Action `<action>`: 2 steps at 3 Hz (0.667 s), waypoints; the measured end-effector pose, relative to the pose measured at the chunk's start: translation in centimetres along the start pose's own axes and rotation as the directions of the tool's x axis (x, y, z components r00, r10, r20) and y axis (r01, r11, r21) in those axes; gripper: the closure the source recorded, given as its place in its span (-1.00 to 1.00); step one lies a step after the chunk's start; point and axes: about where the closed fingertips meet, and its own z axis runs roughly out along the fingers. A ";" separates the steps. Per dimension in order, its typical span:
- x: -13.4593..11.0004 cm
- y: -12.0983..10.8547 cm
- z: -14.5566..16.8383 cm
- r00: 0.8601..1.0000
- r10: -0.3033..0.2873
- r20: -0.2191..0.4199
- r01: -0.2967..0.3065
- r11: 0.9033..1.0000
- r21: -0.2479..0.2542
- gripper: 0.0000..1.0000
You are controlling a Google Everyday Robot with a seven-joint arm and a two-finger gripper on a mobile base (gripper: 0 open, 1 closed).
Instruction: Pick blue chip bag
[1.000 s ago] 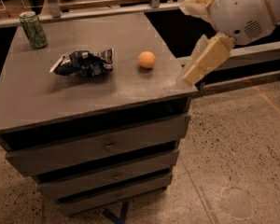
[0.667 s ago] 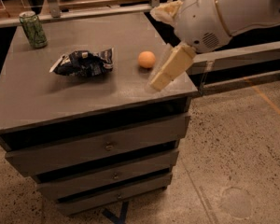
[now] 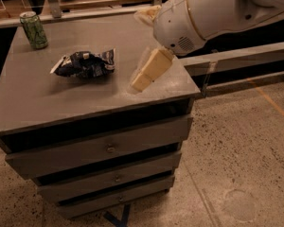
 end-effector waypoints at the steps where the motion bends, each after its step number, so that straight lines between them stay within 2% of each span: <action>1: 0.2 0.2 0.1 0.999 0.021 -0.031 -0.020 0.999 0.032 -1.00; 2: 0.6 -0.8 1.7 0.999 0.026 -0.035 -0.024 0.998 0.060 -1.00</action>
Offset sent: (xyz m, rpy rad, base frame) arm 0.0395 0.0157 -0.0297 0.0009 -0.0279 -0.1088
